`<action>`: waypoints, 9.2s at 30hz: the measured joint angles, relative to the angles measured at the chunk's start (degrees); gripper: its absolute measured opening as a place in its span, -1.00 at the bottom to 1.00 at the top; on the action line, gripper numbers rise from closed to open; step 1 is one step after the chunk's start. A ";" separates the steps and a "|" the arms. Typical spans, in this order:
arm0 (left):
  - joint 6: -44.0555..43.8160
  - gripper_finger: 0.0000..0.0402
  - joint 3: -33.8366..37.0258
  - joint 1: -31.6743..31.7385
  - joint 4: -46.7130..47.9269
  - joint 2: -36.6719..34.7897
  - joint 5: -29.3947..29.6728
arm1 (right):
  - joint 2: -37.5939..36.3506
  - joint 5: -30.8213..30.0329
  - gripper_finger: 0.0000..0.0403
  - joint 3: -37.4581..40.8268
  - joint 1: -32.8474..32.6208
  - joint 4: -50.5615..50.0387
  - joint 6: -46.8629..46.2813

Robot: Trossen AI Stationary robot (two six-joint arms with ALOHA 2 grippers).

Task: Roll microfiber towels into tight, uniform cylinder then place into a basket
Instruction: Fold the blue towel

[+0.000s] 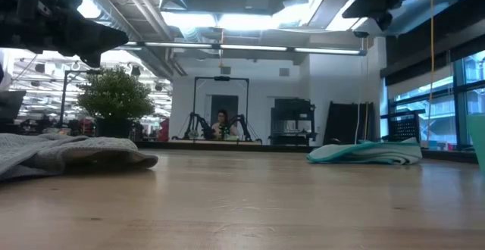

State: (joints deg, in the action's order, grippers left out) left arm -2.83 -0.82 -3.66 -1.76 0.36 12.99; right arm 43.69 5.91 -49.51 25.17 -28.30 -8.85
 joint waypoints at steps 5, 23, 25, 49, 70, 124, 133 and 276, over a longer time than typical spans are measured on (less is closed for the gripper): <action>0.02 -0.81 0.00 0.00 -0.02 0.00 -0.01 | 5.19 -0.81 -0.98 -4.52 0.32 -8.09 -7.47; 12.04 -0.96 0.00 0.00 -0.63 0.01 2.56 | 12.08 0.20 -0.98 -4.78 3.23 -9.57 -7.17; 11.85 -0.97 0.00 0.01 -0.68 0.00 2.56 | 12.08 0.22 -0.98 -4.78 3.23 -9.63 -7.09; 9.50 -0.82 -17.57 0.22 -3.93 9.18 10.31 | 12.08 4.75 -0.98 -4.78 3.23 -9.75 -4.10; 4.39 -0.85 -40.65 0.22 10.44 43.53 13.00 | 16.33 -1.93 -0.71 -4.78 3.57 -8.78 -6.38; 1.48 -0.82 -40.65 1.68 10.31 43.89 13.04 | 55.94 1.18 -0.45 -15.98 22.56 -28.67 -2.59; 1.49 -0.89 -40.65 1.68 10.31 43.89 13.04 | 58.03 -1.94 -0.45 -15.94 22.56 -28.67 -1.17; -22.56 -0.81 -59.41 23.77 37.16 82.05 -6.02 | 37.15 -4.96 -0.43 -44.60 -22.82 -27.58 9.23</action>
State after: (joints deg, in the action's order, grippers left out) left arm -25.39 -60.23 20.11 35.40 82.41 6.97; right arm 80.84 0.95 -94.11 2.35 -55.88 0.38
